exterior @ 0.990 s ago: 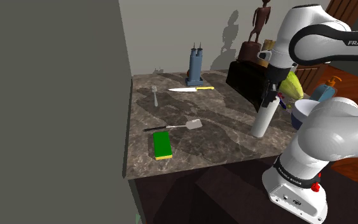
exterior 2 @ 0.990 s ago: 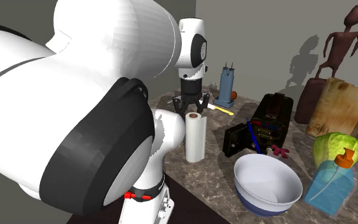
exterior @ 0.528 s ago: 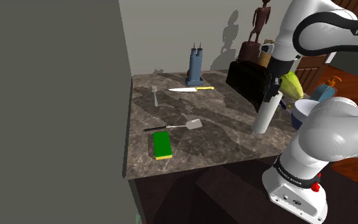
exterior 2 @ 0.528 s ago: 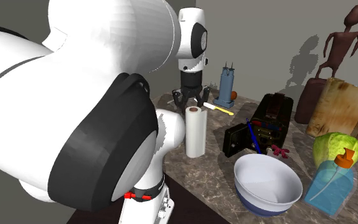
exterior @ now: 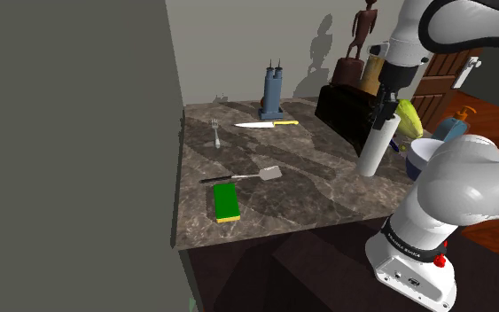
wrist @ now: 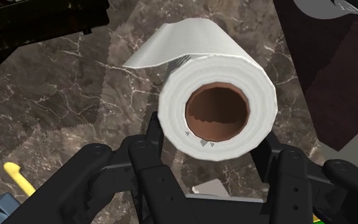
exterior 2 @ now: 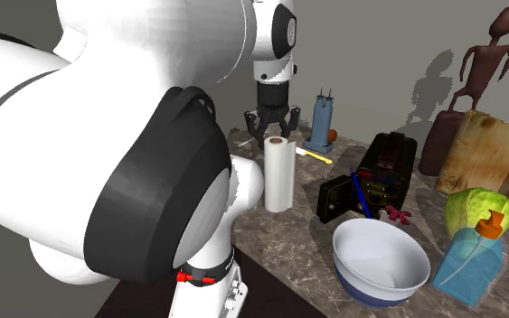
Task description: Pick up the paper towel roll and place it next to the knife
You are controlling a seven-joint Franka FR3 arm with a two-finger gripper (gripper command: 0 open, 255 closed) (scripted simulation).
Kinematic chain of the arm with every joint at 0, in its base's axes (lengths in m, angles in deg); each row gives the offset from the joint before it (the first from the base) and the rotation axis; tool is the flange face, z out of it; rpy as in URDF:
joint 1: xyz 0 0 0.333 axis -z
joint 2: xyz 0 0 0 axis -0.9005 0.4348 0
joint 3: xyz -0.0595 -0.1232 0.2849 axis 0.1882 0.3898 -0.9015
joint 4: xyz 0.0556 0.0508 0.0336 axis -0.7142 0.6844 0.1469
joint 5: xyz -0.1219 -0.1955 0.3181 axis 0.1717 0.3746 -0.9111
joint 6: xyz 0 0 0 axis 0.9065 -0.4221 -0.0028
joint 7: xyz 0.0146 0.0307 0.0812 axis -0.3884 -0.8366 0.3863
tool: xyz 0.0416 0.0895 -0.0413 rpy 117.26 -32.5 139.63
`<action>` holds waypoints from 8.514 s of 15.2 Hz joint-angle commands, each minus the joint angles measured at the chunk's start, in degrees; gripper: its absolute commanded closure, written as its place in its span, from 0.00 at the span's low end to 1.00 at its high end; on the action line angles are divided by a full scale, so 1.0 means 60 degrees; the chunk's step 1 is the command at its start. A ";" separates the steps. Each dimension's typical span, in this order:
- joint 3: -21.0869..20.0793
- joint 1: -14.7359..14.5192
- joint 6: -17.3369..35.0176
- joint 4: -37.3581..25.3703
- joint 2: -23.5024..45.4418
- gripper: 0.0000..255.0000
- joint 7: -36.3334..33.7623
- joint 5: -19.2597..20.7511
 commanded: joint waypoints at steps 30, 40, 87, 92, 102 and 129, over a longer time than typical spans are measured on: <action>-0.0929 -0.0525 -0.3051 -0.4651 0.1590 1.00 0.0276 -0.0958; -0.1079 -0.0634 -0.4001 -0.6371 0.2360 1.00 0.0406 -0.1127; -0.0576 -0.1714 -0.0384 -1.2410 1.2294 1.00 -0.0138 -0.3477; -0.0592 -0.1748 0.0313 -1.1562 1.2137 1.00 -0.0180 -0.3429; -0.0609 -0.1777 0.1630 -1.0138 1.2026 1.00 -0.0228 -0.3395; -0.0628 -0.1758 0.4080 -0.8109 1.2465 1.00 -0.0182 -0.3534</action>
